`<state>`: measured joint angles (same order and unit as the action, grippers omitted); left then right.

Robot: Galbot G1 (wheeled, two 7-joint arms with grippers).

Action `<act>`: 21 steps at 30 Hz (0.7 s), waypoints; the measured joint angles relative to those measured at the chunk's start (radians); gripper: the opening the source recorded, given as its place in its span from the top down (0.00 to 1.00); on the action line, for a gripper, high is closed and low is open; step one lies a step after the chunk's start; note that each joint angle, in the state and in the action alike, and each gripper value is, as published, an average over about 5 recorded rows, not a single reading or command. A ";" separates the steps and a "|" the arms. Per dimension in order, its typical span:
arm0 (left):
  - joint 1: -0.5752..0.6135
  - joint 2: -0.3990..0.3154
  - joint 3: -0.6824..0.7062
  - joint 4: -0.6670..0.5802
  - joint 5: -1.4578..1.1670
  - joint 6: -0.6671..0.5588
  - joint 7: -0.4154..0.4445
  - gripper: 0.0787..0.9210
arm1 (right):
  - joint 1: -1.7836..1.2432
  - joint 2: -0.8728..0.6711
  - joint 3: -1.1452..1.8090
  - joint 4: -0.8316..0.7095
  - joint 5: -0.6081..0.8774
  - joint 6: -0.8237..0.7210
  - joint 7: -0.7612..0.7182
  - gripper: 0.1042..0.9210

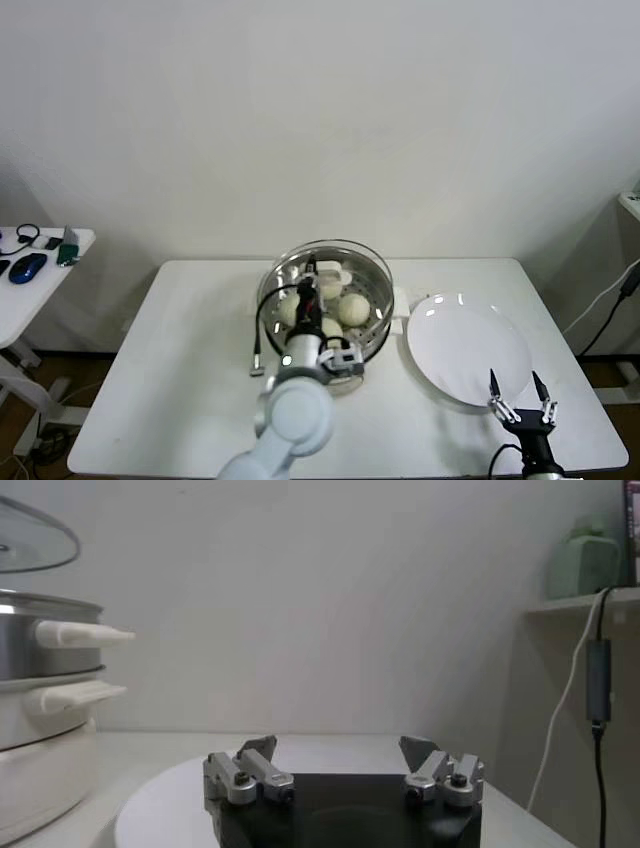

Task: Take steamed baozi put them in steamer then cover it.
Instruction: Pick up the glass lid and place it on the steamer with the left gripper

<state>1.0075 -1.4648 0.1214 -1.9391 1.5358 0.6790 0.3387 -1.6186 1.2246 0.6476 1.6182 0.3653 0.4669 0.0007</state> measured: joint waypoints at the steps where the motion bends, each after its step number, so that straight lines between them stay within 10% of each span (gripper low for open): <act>1: -0.004 -0.016 0.005 0.012 0.011 -0.001 -0.002 0.92 | 0.000 0.000 -0.001 -0.002 0.002 0.002 0.000 0.12; 21: -0.003 -0.056 -0.004 0.125 0.071 -0.003 -0.053 0.92 | -0.002 0.000 -0.004 -0.022 0.018 0.024 0.000 0.12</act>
<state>1.0045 -1.5209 0.1179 -1.8138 1.6064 0.6760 0.2855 -1.6204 1.2251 0.6440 1.5957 0.3832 0.4905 0.0012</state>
